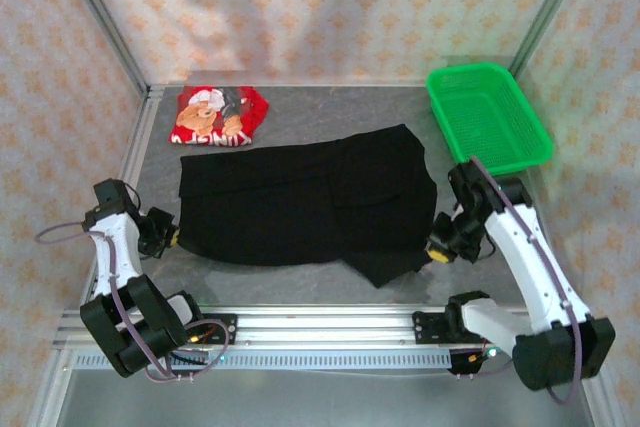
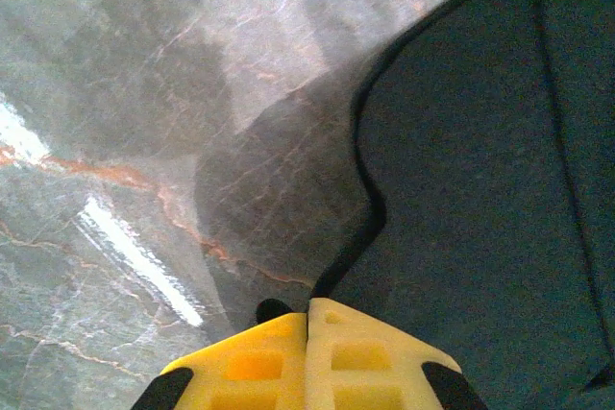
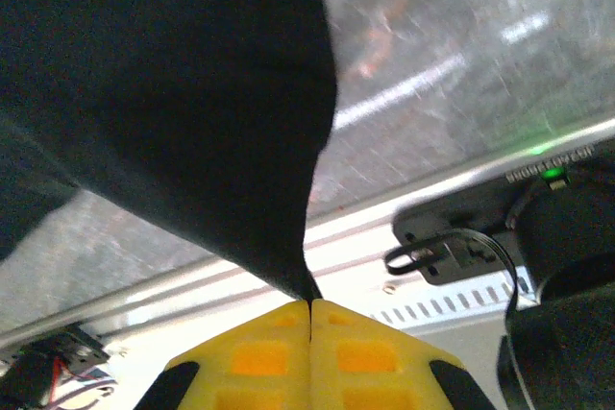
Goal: Fold and stack the t-shirts
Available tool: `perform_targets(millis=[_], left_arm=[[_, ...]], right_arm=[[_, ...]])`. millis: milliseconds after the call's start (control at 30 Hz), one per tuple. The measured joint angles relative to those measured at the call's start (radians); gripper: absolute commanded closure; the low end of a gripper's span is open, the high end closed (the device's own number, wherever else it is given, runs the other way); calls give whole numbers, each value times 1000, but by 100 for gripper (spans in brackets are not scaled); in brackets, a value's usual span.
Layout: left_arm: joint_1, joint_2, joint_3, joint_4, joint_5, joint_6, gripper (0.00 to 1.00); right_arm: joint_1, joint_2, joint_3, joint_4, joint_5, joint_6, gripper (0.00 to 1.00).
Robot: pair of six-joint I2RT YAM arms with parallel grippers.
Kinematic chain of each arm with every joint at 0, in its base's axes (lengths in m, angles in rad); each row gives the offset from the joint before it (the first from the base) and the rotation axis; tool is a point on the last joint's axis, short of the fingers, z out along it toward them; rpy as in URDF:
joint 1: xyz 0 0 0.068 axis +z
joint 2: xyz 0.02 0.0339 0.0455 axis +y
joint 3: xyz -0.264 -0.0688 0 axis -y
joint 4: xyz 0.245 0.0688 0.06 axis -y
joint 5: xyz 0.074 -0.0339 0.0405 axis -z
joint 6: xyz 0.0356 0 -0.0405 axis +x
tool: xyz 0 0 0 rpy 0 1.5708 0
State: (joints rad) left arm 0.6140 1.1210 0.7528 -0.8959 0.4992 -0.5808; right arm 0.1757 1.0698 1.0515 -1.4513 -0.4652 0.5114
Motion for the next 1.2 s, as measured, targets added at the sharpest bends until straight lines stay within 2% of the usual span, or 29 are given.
perform_targets(millis=[233,567,867,1200], left_arm=[[-19,37,100,41,17,-26,100],[-21,210,180,87,16,-25,100],[-23,342,280,124,16,-21,100],[-22,401,280,127,13,-13,100]], right_arm=[[0,282,276,42,36,-95,100],[-10,629,618,70,85,-249,100],[-29,818,823,71,107,-317,100],[-33,906,950,73,111,-327,100]])
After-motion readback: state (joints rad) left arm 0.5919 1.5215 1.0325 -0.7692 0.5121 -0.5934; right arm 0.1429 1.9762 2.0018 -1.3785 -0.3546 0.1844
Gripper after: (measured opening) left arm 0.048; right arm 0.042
